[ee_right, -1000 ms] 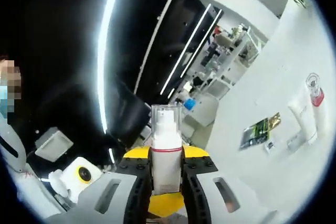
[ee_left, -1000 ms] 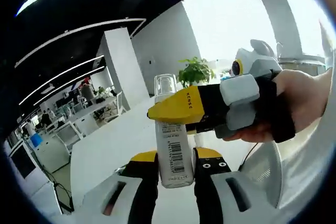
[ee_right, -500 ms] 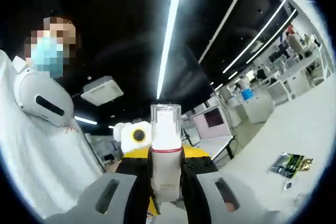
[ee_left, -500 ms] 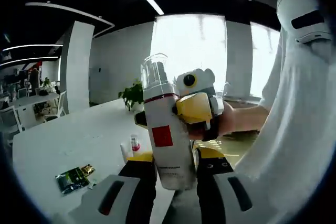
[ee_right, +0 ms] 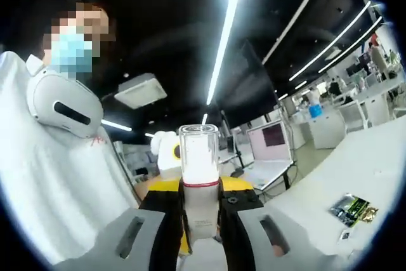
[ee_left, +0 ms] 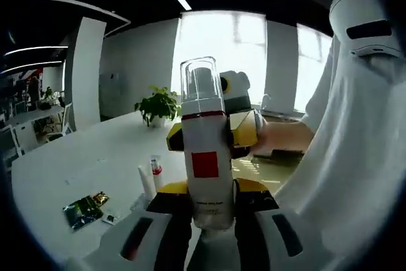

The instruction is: Arrange the skincare products in the storage area until every visible bottle or jar stands upright without overlapping.

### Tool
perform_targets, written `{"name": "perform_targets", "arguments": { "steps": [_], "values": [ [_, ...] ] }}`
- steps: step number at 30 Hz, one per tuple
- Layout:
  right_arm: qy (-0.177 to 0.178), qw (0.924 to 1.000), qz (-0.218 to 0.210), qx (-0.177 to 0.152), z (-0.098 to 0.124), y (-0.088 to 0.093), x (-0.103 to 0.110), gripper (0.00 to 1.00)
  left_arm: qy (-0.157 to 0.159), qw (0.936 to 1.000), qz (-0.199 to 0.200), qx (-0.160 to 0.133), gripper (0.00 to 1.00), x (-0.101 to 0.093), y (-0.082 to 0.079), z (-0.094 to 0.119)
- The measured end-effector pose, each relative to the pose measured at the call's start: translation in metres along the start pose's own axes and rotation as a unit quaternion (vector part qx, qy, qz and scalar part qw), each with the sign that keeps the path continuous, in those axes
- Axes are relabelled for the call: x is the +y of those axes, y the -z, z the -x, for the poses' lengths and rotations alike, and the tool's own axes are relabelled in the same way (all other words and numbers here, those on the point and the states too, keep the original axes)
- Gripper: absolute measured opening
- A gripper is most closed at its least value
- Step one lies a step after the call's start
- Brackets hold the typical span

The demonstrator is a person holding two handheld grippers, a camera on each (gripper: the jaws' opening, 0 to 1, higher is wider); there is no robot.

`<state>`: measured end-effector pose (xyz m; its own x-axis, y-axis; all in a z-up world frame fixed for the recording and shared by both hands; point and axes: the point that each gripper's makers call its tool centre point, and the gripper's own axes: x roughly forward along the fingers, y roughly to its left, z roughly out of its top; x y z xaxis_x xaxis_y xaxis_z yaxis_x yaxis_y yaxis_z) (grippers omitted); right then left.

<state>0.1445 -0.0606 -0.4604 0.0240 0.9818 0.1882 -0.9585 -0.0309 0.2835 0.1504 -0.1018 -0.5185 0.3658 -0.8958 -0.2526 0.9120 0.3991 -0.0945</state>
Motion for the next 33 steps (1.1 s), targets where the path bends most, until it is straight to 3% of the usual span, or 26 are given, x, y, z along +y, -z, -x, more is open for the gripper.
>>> {"name": "perform_targets", "arguments": {
  "steps": [4,7,9,13,14,15,16,18,19,20,22,24,28,33],
  "values": [
    [0.054,0.9982,-0.022,-0.012,0.001,-0.001,-0.017,0.23,-0.068,0.9974,-0.023,0.008,0.27,0.024,-0.002,0.003],
    [0.11,0.9924,-0.05,-0.023,0.003,0.001,-0.035,0.23,-0.162,0.9861,-0.031,0.021,0.27,0.049,0.001,0.007],
    [0.149,0.9869,-0.055,-0.028,0.005,0.005,-0.046,0.24,-0.209,0.9772,-0.026,0.028,0.27,0.056,0.004,0.003],
    [0.215,0.9721,-0.083,-0.043,0.004,0.013,-0.057,0.24,-0.26,0.9638,-0.047,0.038,0.27,0.066,0.005,-0.001],
    [0.251,0.9623,-0.088,-0.059,0.007,0.012,-0.064,0.24,-0.27,0.9603,-0.055,0.046,0.27,0.067,0.006,-0.002],
    [0.266,0.9572,-0.093,-0.067,0.008,0.011,-0.066,0.23,-0.283,0.9555,-0.065,0.048,0.27,0.071,0.006,-0.003],
    [0.291,0.9496,-0.089,-0.076,0.012,0.011,-0.072,0.23,-0.29,0.9533,-0.073,0.046,0.27,0.073,0.006,-0.004],
    [0.321,0.9427,-0.065,-0.066,0.015,0.015,-0.078,0.21,-0.301,0.9492,-0.077,0.053,0.27,0.079,0.013,-0.006],
    [0.326,0.9407,-0.069,-0.065,0.015,0.017,-0.079,0.21,-0.306,0.9467,-0.082,0.061,0.27,0.081,0.016,-0.007],
    [0.339,0.9332,-0.094,-0.074,0.016,0.02,-0.082,0.21,-0.308,0.9461,-0.08,0.061,0.27,0.082,0.019,-0.008],
    [0.353,0.9238,-0.118,-0.089,0.021,0.023,-0.088,0.21,-0.305,0.9487,-0.064,0.056,0.27,0.081,0.022,-0.009],
    [0.35,0.9267,-0.111,-0.081,0.024,0.023,-0.09,0.2,-0.29,0.9545,-0.051,0.048,0.28,0.076,0.023,-0.011],
    [0.338,0.9335,-0.105,-0.058,0.022,0.027,-0.088,0.2,-0.284,0.956,-0.054,0.049,0.29,0.074,0.026,-0.011],
    [0.337,0.9348,-0.101,-0.051,0.022,0.029,-0.088,0.19,-0.277,0.9581,-0.054,0.051,0.3,0.073,0.028,-0.012]
  ]
}}
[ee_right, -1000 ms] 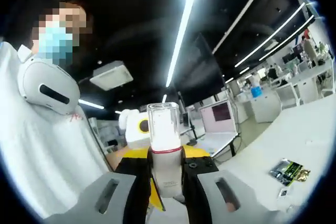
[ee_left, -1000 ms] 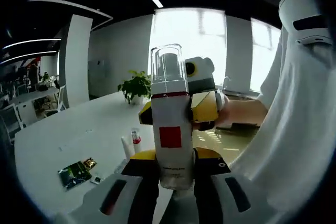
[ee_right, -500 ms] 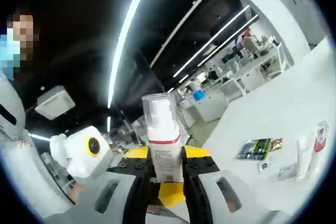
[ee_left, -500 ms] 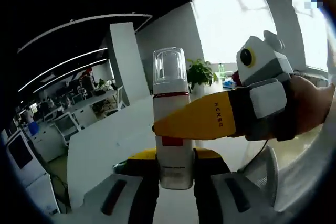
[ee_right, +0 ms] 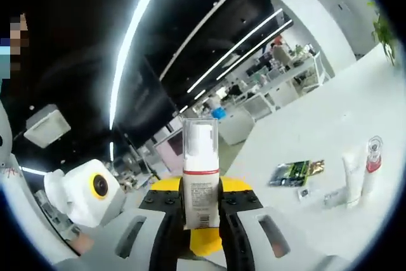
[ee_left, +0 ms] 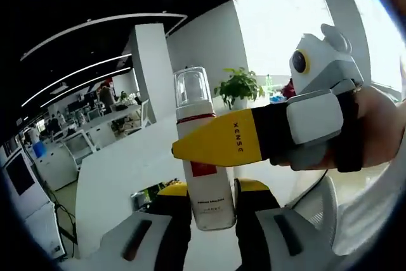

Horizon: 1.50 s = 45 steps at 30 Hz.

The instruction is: Arrange the skincare products in the storage area until every visible bottle or jar stands upright without overlapping.

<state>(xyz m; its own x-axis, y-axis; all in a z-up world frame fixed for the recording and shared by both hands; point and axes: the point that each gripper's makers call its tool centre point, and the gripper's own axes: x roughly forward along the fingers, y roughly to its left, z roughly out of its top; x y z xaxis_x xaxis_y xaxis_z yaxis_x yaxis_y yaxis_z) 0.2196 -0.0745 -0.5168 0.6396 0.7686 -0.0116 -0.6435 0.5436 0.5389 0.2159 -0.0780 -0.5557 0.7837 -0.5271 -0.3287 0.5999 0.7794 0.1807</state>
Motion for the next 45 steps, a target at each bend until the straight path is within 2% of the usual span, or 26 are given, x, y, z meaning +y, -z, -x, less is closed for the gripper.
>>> {"name": "perform_targets", "arguments": {
  "steps": [1,2,4,5,7,8,9,11,12,14,15,18,20,24,27,29,30,37,39,42,45],
  "values": [
    [0.0,1.0,0.005,0.005,0.001,0.001,-0.001,0.19,0.01,0.9999,-0.009,0.0,0.3,-0.002,0.001,-0.001],
    [0.0,0.9998,0.015,0.011,0.002,0.003,-0.002,0.19,0.038,0.9989,-0.028,0.005,0.31,-0.009,0.005,-0.001],
    [-0.013,0.9991,0.035,0.021,0.005,0.004,0.0,0.19,0.065,0.9976,-0.025,-0.002,0.32,-0.015,0.006,0.001],
    [-0.025,0.9985,0.042,0.021,0.007,0.004,0.003,0.19,0.08,0.9964,-0.009,-0.027,0.33,-0.017,0.002,0.004],
    [-0.049,0.9955,0.073,0.034,0.011,0.006,0.006,0.19,0.122,0.9913,0.026,-0.042,0.35,-0.023,-0.001,0.013],
    [-0.057,0.9933,0.091,0.043,0.012,0.008,0.006,0.19,0.131,0.9898,0.033,-0.045,0.35,-0.022,-0.001,0.016],
    [-0.075,0.9895,0.11,0.056,0.013,0.012,0.009,0.19,0.152,0.9867,0.025,-0.053,0.34,-0.026,-0.004,0.019],
    [-0.087,0.9848,0.137,0.062,0.016,0.015,0.007,0.19,0.163,0.9856,-0.005,-0.043,0.34,-0.026,-0.003,0.026],
    [-0.117,0.9809,0.132,0.082,0.02,0.023,0.011,0.19,0.165,0.9854,-0.022,-0.037,0.36,-0.024,-0.001,0.028],
    [-0.131,0.9759,0.152,0.086,0.023,0.025,0.011,0.19,0.172,0.9838,-0.043,-0.03,0.42,-0.022,0.001,0.033],
    [-0.156,0.9682,0.165,0.105,0.028,0.032,0.017,0.19,0.186,0.9813,-0.041,-0.026,0.44,-0.024,0.002,0.037],
    [-0.177,0.9543,0.203,0.129,0.036,0.042,0.023,0.19,0.211,0.9754,-0.058,-0.026,0.42,-0.027,0.0,0.044],
    [-0.175,0.9523,0.21,0.135,0.038,0.045,0.023,0.19,0.229,0.9707,-0.069,-0.025,0.41,-0.03,-0.001,0.048],
    [-0.193,0.9386,0.237,0.161,0.046,0.057,0.026,0.19,0.258,0.9625,-0.079,-0.026,0.43,-0.035,-0.007,0.055],
    [-0.198,0.9307,0.256,0.172,0.049,0.063,0.026,0.19,0.276,0.9566,-0.091,-0.023,0.43,-0.037,-0.009,0.059],
    [-0.198,0.927,0.266,0.175,0.051,0.065,0.026,0.19,0.28,0.9528,-0.116,-0.017,0.43,-0.036,-0.009,0.06],
    [-0.202,0.9231,0.274,0.178,0.052,0.066,0.025,0.19,0.281,0.9515,-0.124,-0.014,0.43,-0.036,-0.009,0.061],
    [-0.212,0.9094,0.305,0.187,0.053,0.066,0.017,0.2,0.292,0.9464,-0.137,-0.012,0.43,-0.041,-0.02,0.057],
    [-0.216,0.9053,0.314,0.188,0.052,0.067,0.016,0.2,0.295,0.9441,-0.148,-0.01,0.43,-0.044,-0.023,0.055],
    [-0.226,0.8943,0.331,0.199,0.053,0.071,0.013,0.2,0.301,0.9395,-0.163,-0.005,0.43,-0.048,-0.026,0.053],
    [-0.234,0.8895,0.337,0.202,0.056,0.072,0.01,0.2,0.308,0.9346,-0.177,0.008,0.4,-0.053,-0.025,0.047]
  ]
}}
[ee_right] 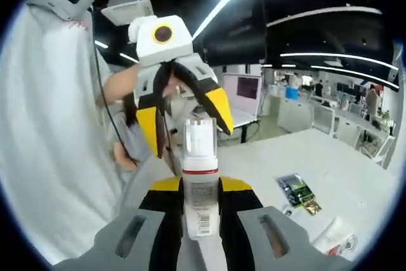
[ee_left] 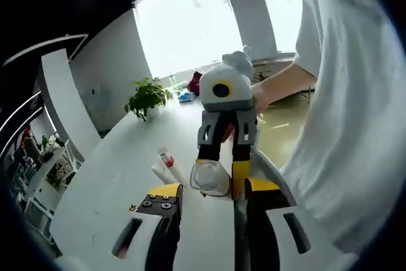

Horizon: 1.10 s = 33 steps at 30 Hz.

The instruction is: Arrange the skincare products in the storage area until every visible bottle or jar stands upright without overlapping.

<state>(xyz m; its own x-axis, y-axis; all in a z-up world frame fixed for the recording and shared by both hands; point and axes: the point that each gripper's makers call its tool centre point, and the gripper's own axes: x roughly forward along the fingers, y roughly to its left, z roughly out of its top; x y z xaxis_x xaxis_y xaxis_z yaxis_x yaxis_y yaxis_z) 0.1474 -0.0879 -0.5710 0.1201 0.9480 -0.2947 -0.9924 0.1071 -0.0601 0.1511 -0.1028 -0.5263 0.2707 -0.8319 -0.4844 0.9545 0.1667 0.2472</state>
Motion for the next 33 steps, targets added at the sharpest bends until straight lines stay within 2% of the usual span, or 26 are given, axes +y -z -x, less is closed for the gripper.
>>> {"name": "perform_targets", "arguments": {
  "steps": [3,8,19,22,26,33],
  "values": [
    [-0.007,1.0,0.004,0.001,0.007,0.003,-0.002,0.2,0.009,0.9998,-0.01,0.016,0.36,0.0,0.0,-0.01],
    [-0.017,0.9998,0.006,0.007,0.017,0.01,-0.005,0.2,0.033,0.999,-0.018,0.026,0.31,-0.004,-0.006,-0.028],
    [-0.025,0.9995,0.007,0.018,0.032,0.025,-0.015,0.2,0.047,0.9967,-0.03,0.059,0.27,0.001,-0.003,-0.055],
    [-0.015,0.9996,0.005,0.024,0.035,0.032,-0.02,0.2,0.055,0.996,-0.024,0.066,0.25,0.001,-0.003,-0.062],
    [0.002,0.9994,-0.006,0.034,0.039,0.041,-0.028,0.22,0.061,0.9938,-0.051,0.078,0.24,0.0,-0.002,-0.072],
    [0.028,0.9982,-0.04,0.036,0.04,0.056,-0.034,0.23,0.075,0.991,-0.053,0.097,0.24,0.002,0.004,-0.085]
  ]
}}
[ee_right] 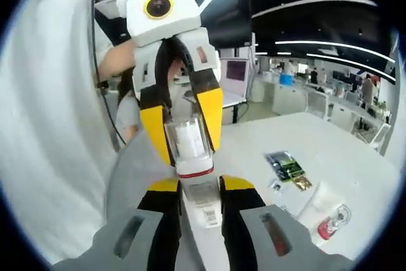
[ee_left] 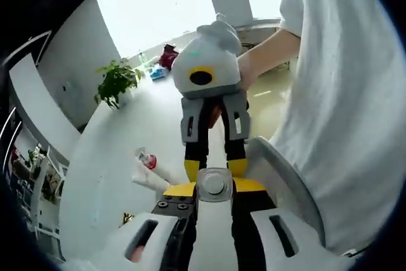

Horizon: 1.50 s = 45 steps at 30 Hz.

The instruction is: Arrange the skincare products in the storage area until every visible bottle or jar stands upright without overlapping.

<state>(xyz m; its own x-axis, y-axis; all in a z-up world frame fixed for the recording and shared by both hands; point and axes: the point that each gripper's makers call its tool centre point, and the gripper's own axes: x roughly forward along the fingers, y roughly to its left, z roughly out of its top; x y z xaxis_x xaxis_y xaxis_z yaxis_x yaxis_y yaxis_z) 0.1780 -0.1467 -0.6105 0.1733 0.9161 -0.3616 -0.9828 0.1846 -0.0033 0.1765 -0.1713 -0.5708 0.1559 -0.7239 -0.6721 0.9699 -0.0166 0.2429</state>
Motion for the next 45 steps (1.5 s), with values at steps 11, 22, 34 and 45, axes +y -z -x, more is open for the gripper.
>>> {"name": "perform_targets", "arguments": {
  "steps": [11,22,34,45],
  "values": [
    [0.109,0.9875,-0.113,-0.003,-0.004,0.032,-0.021,0.46,-0.001,0.9981,0.055,0.027,0.24,0.028,0.019,-0.028],
    [0.168,0.9698,-0.177,0.002,-0.009,0.055,-0.031,0.72,0.004,0.9955,0.078,0.054,0.24,0.047,0.036,-0.059],
    [0.239,0.9403,-0.243,0.0,-0.004,0.077,-0.046,0.92,-0.008,0.9894,0.125,0.074,0.24,0.069,0.055,-0.102],
    [0.285,0.9201,-0.268,0.02,0.0,0.107,-0.048,1.0,-0.005,0.9864,0.128,0.103,0.24,0.075,0.072,-0.144]
  ]
}}
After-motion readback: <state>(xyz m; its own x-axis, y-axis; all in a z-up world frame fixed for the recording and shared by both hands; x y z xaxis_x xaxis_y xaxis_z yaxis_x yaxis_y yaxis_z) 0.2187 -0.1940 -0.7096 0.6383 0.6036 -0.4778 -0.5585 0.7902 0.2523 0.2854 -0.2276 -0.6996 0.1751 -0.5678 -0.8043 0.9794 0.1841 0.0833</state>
